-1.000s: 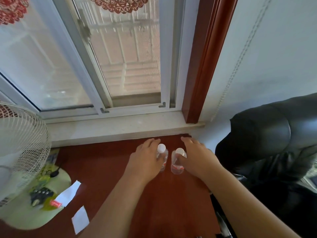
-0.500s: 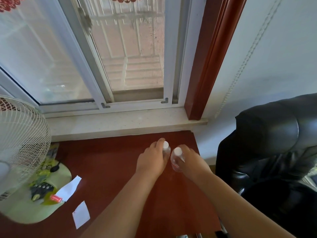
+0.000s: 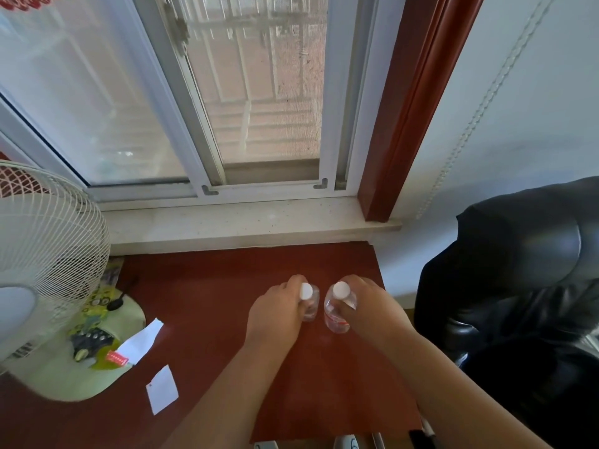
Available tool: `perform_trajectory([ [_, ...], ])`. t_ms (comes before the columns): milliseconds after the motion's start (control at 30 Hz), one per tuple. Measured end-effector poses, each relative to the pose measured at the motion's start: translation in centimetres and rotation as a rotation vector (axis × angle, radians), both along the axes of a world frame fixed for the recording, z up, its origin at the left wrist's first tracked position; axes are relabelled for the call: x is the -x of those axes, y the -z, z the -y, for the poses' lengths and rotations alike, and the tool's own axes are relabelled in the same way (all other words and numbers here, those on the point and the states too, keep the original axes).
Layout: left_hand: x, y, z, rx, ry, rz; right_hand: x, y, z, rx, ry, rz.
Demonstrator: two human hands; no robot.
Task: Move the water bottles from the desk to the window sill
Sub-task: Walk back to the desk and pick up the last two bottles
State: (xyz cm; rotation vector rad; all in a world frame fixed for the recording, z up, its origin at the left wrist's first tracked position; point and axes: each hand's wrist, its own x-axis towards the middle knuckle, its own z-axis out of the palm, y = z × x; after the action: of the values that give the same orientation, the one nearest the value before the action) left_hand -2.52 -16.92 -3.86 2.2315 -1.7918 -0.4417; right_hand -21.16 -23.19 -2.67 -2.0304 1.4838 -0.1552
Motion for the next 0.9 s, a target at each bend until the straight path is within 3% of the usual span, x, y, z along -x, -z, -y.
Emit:
perform_trajectory([
  [300, -0.1, 0.3, -0.4, 0.019, 0.0, -0.01, -0.1, 0.9, -0.7, 0.005, -0.034, 0.001],
  [900, 0.1, 3.3, 0.7, 0.048, -0.102, -0.428, -0.4, 2.4, -1.7, -0.02, 0.068, 0.066],
])
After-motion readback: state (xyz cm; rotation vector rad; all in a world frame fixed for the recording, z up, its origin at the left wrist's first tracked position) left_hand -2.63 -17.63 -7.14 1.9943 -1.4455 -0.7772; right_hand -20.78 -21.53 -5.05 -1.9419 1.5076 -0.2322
